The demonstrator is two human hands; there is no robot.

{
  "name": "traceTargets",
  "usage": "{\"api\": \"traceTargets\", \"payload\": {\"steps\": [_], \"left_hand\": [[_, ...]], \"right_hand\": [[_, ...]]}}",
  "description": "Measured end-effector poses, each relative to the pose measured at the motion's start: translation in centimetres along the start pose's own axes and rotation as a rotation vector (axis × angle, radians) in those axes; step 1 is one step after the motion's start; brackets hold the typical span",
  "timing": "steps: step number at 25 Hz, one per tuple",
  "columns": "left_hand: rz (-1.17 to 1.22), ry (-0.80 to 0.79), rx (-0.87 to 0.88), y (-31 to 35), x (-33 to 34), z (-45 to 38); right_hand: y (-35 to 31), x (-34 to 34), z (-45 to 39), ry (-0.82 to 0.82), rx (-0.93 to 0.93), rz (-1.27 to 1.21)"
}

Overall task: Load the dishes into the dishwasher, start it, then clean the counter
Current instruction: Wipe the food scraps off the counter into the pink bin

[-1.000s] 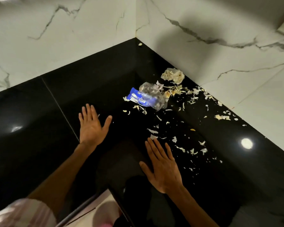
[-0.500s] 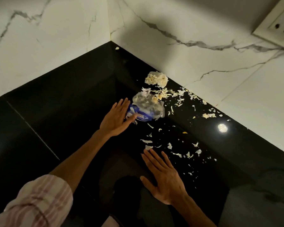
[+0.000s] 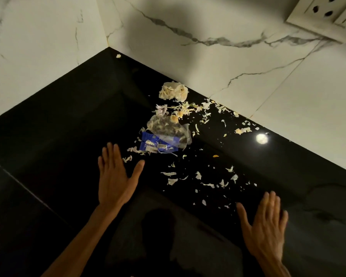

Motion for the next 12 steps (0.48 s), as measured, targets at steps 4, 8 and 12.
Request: {"api": "traceTargets", "payload": {"steps": [4, 8, 12], "left_hand": [[-0.148, -0.083, 0.265, 6.1, 1.2, -5.2], [-0.085, -0.085, 0.338, 6.3, 1.5, -5.4], [-0.042, -0.051, 0.415, 7.1, 0.9, -4.9]], "right_hand": [[-9.5, -0.6, -5.0, -0.021, -0.241, 0.053], [-12.4, -4.1, -9.2, -0.134, -0.502, -0.435], [-7.1, -11.7, -16.4, 0.216, -0.246, -0.787]]}}
Point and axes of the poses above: each hand's wrist, its own z-axis away from the middle knuckle, its own x-axis out of the palm, y = z × x, the point moved 7 cm from there along -z, towards the middle knuckle, and after that the axes turned 11 degrees about -y, right-handed, at the moved point
